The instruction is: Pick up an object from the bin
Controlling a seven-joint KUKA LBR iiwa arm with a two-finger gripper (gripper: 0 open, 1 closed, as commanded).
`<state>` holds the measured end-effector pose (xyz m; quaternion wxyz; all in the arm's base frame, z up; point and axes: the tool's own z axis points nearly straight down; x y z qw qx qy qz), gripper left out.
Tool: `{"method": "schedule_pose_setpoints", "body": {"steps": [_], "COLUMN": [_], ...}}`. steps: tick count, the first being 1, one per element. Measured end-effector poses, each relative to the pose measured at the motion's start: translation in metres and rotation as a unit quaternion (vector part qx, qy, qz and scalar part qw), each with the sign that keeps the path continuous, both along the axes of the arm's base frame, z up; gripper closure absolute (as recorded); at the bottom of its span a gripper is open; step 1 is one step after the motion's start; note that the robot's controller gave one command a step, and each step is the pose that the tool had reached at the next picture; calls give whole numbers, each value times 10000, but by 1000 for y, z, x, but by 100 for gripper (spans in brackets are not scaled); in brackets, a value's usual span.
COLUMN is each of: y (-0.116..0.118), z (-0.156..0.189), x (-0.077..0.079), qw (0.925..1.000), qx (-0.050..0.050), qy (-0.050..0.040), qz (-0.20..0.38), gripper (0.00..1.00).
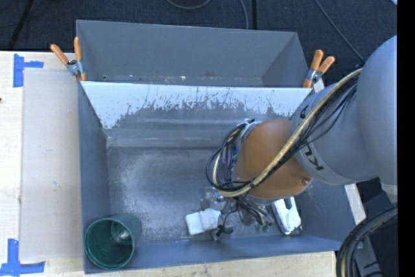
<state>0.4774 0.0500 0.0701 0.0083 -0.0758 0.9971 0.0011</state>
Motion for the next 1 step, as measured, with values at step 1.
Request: {"method": "schedule_pose_setpoints", "body": {"steps": [1], "y": [0], "z": [0], "x": [0], "qw": [10000], "qx": [0], "qy": [0], "qz": [-5], "gripper": [100]}}
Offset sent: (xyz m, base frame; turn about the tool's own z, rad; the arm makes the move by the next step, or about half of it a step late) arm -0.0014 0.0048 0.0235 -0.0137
